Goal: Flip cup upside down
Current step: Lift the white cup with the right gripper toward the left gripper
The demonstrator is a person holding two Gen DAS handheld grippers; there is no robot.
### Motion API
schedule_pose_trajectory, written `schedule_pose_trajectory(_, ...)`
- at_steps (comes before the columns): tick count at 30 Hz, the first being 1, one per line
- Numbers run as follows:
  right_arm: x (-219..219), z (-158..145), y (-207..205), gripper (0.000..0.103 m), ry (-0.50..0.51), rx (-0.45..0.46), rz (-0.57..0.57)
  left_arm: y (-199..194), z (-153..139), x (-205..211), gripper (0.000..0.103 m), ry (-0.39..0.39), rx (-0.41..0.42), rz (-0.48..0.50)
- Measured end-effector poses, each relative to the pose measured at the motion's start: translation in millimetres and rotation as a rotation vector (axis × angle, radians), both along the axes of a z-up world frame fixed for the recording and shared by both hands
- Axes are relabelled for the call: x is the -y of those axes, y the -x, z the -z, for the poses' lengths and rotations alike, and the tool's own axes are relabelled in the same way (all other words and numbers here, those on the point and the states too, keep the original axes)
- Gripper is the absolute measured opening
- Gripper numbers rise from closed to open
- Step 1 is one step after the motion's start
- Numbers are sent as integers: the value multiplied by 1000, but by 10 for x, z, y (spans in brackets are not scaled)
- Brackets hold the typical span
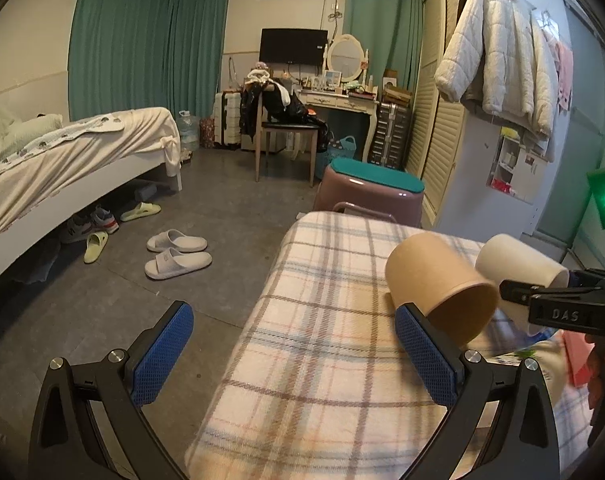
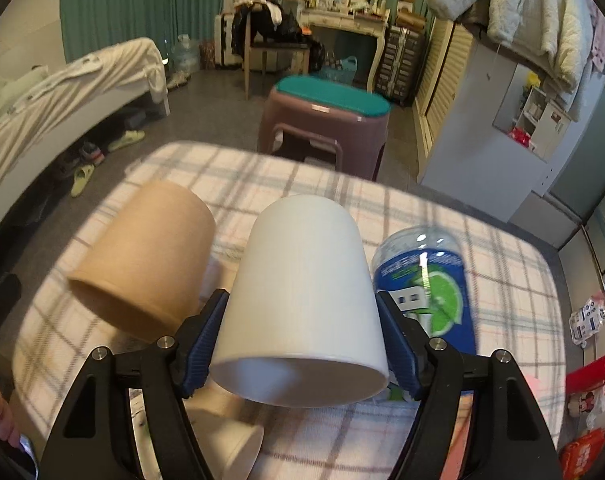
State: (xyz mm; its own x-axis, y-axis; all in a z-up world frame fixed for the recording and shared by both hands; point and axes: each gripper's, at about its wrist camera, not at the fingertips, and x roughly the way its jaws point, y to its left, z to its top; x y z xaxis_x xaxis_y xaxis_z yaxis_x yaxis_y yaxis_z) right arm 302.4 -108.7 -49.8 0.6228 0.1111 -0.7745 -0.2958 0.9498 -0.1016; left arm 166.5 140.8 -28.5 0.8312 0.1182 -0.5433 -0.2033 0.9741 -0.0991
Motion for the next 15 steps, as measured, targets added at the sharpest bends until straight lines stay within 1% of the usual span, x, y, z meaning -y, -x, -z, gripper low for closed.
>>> schedule_pose_trajectory(5,119,-347,247,72,-29,66,1,164,-149,109,103,-5,33,6)
schedule_pose_trajectory(9,254,-558,557,72,-54,108,6,308,-254,241,103,-7,57,24)
schedule_pose_trajectory(12,364,-598,813,72,-69,115,13,398,-293,339,103,-13,65,38)
schedule_pose_trajectory(15,458,-505,1073,72,-72,110,28,494,-292,471,103,-7,65,58)
